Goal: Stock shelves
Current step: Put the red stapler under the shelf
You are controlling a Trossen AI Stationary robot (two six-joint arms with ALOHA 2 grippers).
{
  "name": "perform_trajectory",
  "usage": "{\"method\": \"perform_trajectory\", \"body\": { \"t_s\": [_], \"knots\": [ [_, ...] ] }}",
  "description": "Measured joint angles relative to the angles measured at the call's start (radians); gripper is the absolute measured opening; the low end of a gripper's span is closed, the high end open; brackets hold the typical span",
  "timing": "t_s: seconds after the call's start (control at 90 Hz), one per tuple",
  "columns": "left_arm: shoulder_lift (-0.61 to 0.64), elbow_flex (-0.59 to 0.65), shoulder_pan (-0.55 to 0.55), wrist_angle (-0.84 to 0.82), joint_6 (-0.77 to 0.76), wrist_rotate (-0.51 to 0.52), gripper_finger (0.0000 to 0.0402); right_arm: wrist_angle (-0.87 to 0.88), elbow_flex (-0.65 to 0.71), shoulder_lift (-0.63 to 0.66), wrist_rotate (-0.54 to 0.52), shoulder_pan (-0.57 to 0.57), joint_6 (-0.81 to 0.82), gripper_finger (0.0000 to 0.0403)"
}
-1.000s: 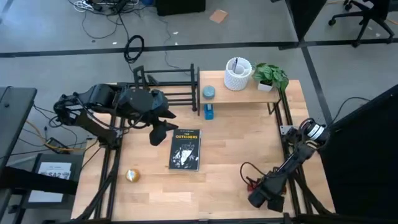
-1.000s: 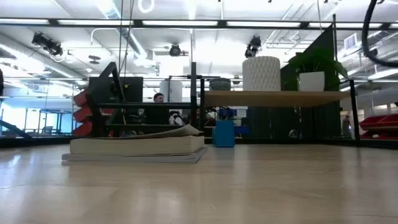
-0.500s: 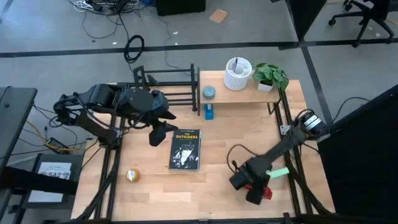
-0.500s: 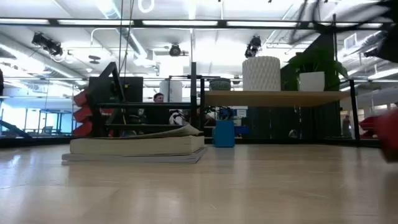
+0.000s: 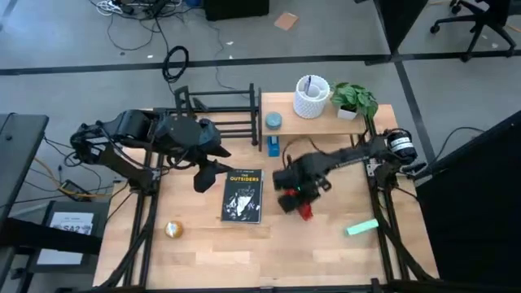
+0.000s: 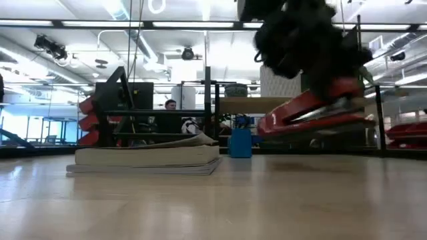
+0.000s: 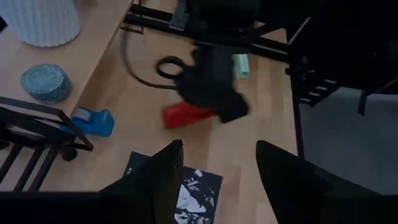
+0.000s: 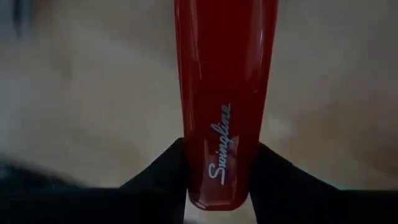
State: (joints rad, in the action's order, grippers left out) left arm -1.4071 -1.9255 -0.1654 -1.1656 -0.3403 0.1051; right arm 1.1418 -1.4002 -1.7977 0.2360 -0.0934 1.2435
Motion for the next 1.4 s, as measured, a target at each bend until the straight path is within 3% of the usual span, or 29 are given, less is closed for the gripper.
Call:
{"method": "perform_trajectory", "body": {
  "t_s": [0.244, 0.622, 0.989, 1.4],
  "knots": [
    [0.0, 0.0, 0.0, 0.0, 0.026, -0.005, 0.0183, 0.0, 0.018, 0.0, -0.177, 0.16, 0.069, 0.0099],
    [0.0, 0.0, 0.0, 0.002, 0.048, -0.005, 0.0183, -0.151, 0.079, 0.0, -0.235, 0.319, 0.052, 0.0106],
    [0.0, 0.0, 0.0, 0.003, 0.022, 0.007, 0.0183, -0.197, 0.079, 0.0, -0.327, 0.309, 0.038, 0.0129],
    [0.0, 0.0, 0.0, 0.054, 0.022, 0.018, 0.0183, -0.143, 0.078, 0.031, -0.356, 0.187, 0.016, 0.0242]
  ]
}}
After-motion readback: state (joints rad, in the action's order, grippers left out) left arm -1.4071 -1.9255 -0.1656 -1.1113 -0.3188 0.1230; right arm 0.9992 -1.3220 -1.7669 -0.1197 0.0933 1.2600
